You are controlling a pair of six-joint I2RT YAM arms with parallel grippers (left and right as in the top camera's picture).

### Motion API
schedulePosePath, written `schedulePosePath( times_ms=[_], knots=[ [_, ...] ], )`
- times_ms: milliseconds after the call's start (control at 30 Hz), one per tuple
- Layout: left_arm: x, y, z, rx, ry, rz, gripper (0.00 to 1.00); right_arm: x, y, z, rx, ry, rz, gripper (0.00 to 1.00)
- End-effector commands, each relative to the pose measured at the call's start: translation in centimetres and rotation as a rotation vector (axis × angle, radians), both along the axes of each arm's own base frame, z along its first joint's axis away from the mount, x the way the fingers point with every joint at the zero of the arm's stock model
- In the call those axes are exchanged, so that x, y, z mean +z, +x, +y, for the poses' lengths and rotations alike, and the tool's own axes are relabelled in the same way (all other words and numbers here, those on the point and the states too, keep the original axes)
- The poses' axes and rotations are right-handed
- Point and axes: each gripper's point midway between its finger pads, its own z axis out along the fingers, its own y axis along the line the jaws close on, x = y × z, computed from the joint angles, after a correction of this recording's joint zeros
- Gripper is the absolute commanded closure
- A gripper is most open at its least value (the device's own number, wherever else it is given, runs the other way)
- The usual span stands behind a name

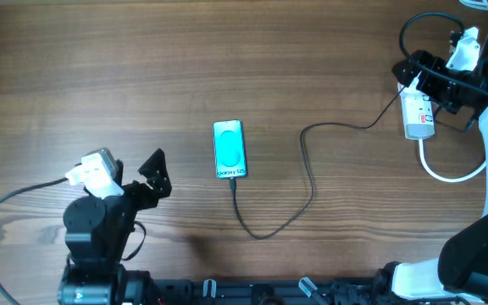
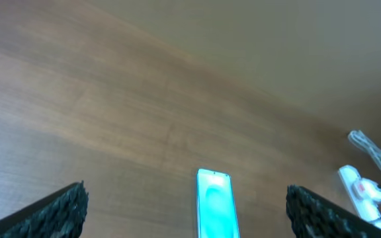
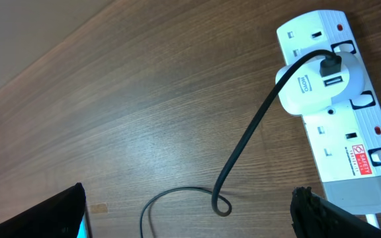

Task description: Plug charger to phone and switch on socket

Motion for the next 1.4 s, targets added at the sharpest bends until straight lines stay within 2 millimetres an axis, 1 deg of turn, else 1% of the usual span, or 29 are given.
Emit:
schedulePosePath(
  times_ms=[0,67,233,400,433,467,533,633,733,767,867,967,1367],
  knots=[
    [0.2,0.2,-0.2,-0.016,-0.006,-0.134,0.00,-0.1,0.1,0.3,0.022,0.004,-0.005,0.00],
    [1.6,-0.3,-0.2,-0.017,-0.005,-0.235,0.00,-0.1,0.1,0.3,0.023,0.004,-0.006,0.00],
    [3.9,-2.1,0.3,0.014,0.001,-0.388,0.00,-0.1,0.1,0.3,0.022,0.004,-0.005,0.00],
    [5.7,-2.0,0.6,0.029,0.001,-0.489,0.00,-0.1,0.1,0.3,0.023,0.004,-0.005,0.00],
    [6.2,-1.9,0.6,0.032,0.000,-0.548,0.00,-0.1,0.1,0.3,0.022,0.004,-0.005,0.00],
    [6.3,-1.8,0.6,0.032,-0.001,-0.573,0.00,-0.1,0.1,0.3,0.022,0.004,-0.005,0.00],
    [5.9,-1.6,0.6,0.031,-0.002,-0.606,0.00,-0.1,0.1,0.3,0.022,0.004,-0.005,0.00],
    [4.7,-1.3,0.6,0.032,-0.001,-0.586,0.00,-0.1,0.1,0.3,0.023,0.004,-0.005,0.01],
    [2.3,-0.7,0.6,0.032,0.000,-0.535,0.00,-0.1,0.1,0.3,0.022,0.004,-0.005,0.00],
    [1.1,-0.4,0.6,0.032,0.001,-0.489,0.00,-0.1,0.1,0.3,0.022,0.004,-0.005,0.00],
    [-1.0,-0.2,0.6,0.033,0.004,-0.403,0.00,-0.1,0.1,0.3,0.022,0.004,-0.005,0.00],
    [-4.5,-0.2,0.6,0.032,0.006,-0.261,0.00,-0.1,0.1,0.3,0.022,0.004,-0.005,0.00],
    [-4.5,-0.2,0.7,0.038,0.010,-0.260,0.00,-0.1,0.1,0.3,0.022,0.004,-0.005,0.00]
  ],
)
